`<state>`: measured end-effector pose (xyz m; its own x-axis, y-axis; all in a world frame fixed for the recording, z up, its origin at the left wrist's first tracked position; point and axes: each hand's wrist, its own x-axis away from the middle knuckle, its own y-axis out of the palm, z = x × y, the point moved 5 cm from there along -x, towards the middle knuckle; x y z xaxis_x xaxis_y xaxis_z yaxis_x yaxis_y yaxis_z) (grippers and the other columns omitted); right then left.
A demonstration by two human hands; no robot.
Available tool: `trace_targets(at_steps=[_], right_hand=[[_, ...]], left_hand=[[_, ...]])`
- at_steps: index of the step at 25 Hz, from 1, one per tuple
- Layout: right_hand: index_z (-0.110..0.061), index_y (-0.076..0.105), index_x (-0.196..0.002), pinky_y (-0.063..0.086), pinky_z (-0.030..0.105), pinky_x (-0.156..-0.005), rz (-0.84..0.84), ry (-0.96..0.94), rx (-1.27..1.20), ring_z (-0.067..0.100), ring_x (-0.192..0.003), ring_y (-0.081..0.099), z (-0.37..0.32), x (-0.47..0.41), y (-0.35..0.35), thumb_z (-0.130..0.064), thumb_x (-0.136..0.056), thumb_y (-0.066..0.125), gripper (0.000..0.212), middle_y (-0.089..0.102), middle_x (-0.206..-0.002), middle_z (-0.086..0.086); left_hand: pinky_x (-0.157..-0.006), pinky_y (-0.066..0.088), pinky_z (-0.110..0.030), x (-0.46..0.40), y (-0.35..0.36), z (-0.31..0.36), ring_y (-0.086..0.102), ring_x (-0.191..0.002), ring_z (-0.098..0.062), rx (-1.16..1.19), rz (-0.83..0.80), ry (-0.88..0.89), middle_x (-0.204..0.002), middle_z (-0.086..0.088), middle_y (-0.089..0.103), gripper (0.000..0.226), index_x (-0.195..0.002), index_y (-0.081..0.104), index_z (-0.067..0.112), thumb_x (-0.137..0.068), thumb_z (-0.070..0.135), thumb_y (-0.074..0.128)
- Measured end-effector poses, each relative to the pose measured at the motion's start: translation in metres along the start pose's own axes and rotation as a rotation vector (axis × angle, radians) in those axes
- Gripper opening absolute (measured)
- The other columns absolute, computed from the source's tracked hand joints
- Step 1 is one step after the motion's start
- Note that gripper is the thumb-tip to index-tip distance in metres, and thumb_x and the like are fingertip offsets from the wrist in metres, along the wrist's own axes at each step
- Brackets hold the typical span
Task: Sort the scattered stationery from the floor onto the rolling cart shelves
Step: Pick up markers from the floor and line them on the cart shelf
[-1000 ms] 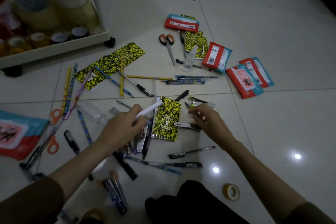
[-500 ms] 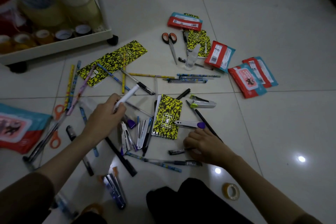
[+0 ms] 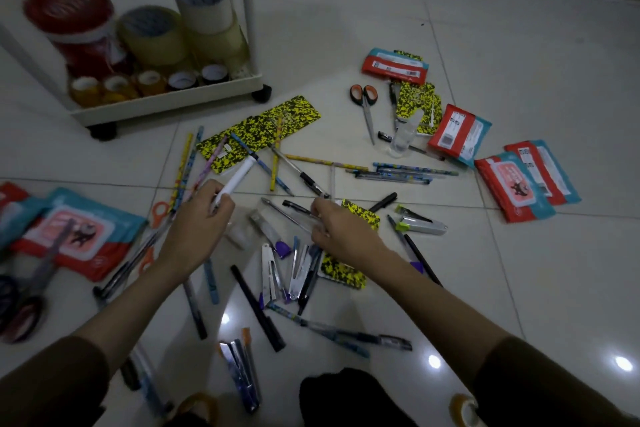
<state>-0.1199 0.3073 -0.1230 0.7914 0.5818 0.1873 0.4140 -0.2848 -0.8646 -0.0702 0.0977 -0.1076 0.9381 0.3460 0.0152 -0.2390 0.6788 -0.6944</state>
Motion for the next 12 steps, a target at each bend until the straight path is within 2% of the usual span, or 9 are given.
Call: trace_targets(at_steps=[3, 6, 9, 12], right_hand=[[-0.004, 0.042, -0.121, 0.044, 0.038, -0.079, -0.087, 0.026, 0.154, 0.033, -0.11, 0.051, -0.01, -0.04, 0.019, -0.019, -0.09, 0.05, 0.035, 0.05, -0.121, 0.018], [-0.002, 0.042, -0.119, 0.043, 0.038, -0.082, -0.141, 0.036, 0.216, 0.033, -0.112, 0.049, -0.012, -0.054, 0.03, -0.016, -0.091, 0.048, 0.032, 0.052, -0.119, 0.018], [-0.009, 0.043, -0.106, 0.04, 0.037, -0.069, -0.107, 0.019, 0.16, 0.032, -0.097, 0.05, -0.018, -0.063, 0.024, -0.019, -0.09, 0.046, 0.019, 0.053, -0.101, 0.017], [-0.011, 0.04, -0.099, 0.034, 0.038, -0.058, 0.009, -0.081, -0.09, 0.032, -0.071, 0.048, -0.042, -0.075, 0.001, -0.018, -0.093, 0.044, 0.01, 0.044, -0.075, 0.012]], left_hand=[[-0.05, 0.03, -0.032, 0.003, -0.024, -0.015, 0.044, -0.052, -0.02, 0.003, 0.079, -0.054, -0.058, -0.008, 0.046, 0.011, -0.085, 0.05, 0.013, -0.094, 0.016, 0.046], [-0.048, 0.033, -0.03, 0.008, -0.043, -0.037, 0.043, -0.049, -0.016, 0.057, 0.132, -0.134, -0.053, -0.002, 0.043, 0.02, -0.074, 0.047, 0.02, -0.095, 0.02, 0.046], [-0.044, 0.033, -0.03, 0.011, -0.061, -0.057, 0.042, -0.049, -0.019, 0.126, 0.191, -0.22, -0.056, -0.004, 0.045, 0.02, -0.074, 0.046, 0.019, -0.093, 0.024, 0.047], [-0.048, 0.031, -0.031, 0.001, -0.082, -0.064, 0.039, -0.051, -0.016, 0.188, 0.244, -0.206, -0.061, -0.004, 0.045, 0.014, -0.084, 0.05, 0.018, -0.096, 0.021, 0.043]])
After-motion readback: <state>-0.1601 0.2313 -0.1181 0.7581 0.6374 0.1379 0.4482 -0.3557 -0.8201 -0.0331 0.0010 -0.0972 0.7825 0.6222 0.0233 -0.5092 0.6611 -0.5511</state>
